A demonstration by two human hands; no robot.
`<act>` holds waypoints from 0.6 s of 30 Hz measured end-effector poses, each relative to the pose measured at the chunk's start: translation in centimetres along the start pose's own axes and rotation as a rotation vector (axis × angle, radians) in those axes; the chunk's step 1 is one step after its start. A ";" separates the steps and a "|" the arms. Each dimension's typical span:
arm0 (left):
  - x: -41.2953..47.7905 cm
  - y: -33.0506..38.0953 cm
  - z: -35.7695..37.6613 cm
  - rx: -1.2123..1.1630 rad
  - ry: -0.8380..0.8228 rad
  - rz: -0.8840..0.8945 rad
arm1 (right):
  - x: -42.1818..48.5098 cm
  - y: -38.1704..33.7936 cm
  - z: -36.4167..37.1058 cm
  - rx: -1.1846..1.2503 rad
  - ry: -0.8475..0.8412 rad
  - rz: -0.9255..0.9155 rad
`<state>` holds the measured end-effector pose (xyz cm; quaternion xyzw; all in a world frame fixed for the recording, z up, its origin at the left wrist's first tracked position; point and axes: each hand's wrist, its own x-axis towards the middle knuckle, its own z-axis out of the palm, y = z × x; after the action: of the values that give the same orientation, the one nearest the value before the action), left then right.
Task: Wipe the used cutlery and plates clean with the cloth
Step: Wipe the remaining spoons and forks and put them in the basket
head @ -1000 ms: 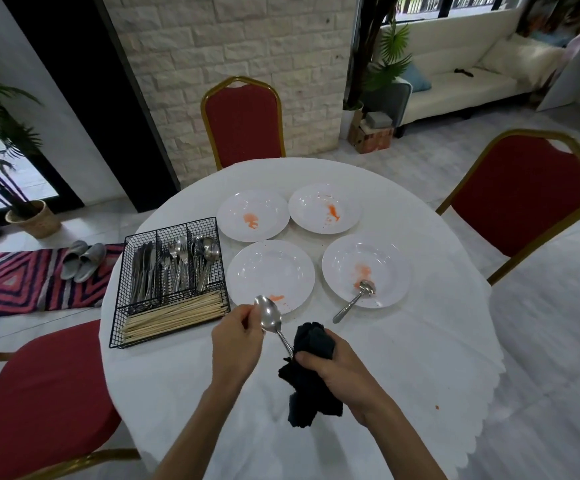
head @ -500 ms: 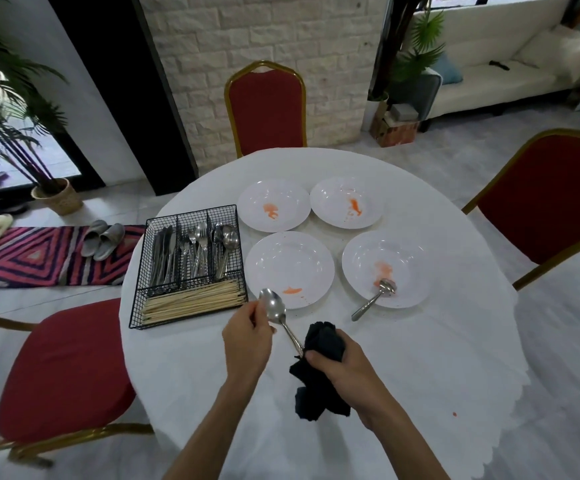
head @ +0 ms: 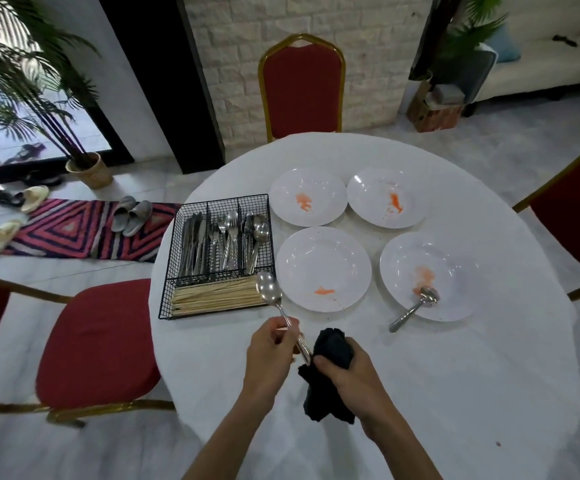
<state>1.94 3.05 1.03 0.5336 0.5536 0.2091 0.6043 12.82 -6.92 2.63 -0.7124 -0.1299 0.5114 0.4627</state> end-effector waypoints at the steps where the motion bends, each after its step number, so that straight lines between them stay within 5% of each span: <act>1: 0.3 -0.2 -0.1 0.031 -0.036 0.005 | 0.5 -0.2 0.4 -0.009 0.000 0.002; 18: 20.8 5.0 -11.6 0.648 0.186 0.066 | 6.0 0.8 0.9 0.113 0.133 0.157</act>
<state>-0.44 27.10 -1.78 0.6941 0.6264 0.0895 0.3432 14.50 -2.98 -1.72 -0.7255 -0.0136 0.5041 0.4684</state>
